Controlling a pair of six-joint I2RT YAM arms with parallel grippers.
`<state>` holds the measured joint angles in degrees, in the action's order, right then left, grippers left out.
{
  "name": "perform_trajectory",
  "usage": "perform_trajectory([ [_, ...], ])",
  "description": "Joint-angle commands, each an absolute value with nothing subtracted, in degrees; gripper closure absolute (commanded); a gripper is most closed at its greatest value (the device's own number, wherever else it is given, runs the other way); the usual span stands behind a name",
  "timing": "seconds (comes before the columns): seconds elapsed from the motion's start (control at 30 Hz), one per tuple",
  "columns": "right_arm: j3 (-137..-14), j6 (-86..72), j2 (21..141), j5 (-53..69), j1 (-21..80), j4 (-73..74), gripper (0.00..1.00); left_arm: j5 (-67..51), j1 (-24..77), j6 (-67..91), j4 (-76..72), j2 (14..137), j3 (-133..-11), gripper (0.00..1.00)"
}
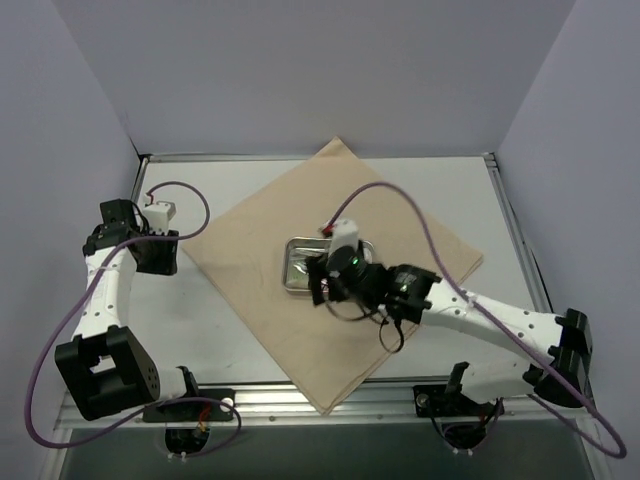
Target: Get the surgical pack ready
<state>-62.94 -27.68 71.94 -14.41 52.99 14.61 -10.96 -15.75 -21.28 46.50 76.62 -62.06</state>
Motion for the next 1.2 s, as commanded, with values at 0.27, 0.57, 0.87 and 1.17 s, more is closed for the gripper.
perform_trajectory([
  [0.27,-69.9,-37.6,94.3,-23.0,95.9,31.9,0.28,-11.9,-16.0,-23.3,51.3,68.5,-60.9,0.42],
  [0.57,-68.0,-46.1,102.6,-23.9,98.0,35.1,0.35,-11.0,-16.0,-24.8,52.6,64.5,-59.5,0.42],
  [0.87,-66.9,-48.4,106.3,-23.1,97.5,36.8,0.41,-11.0,-16.0,-25.0,52.1,64.4,-59.2,0.42],
  [1.17,-64.3,-49.6,107.9,-23.3,96.3,39.8,0.55,-11.3,-16.0,-25.0,52.2,64.4,-59.2,0.42],
])
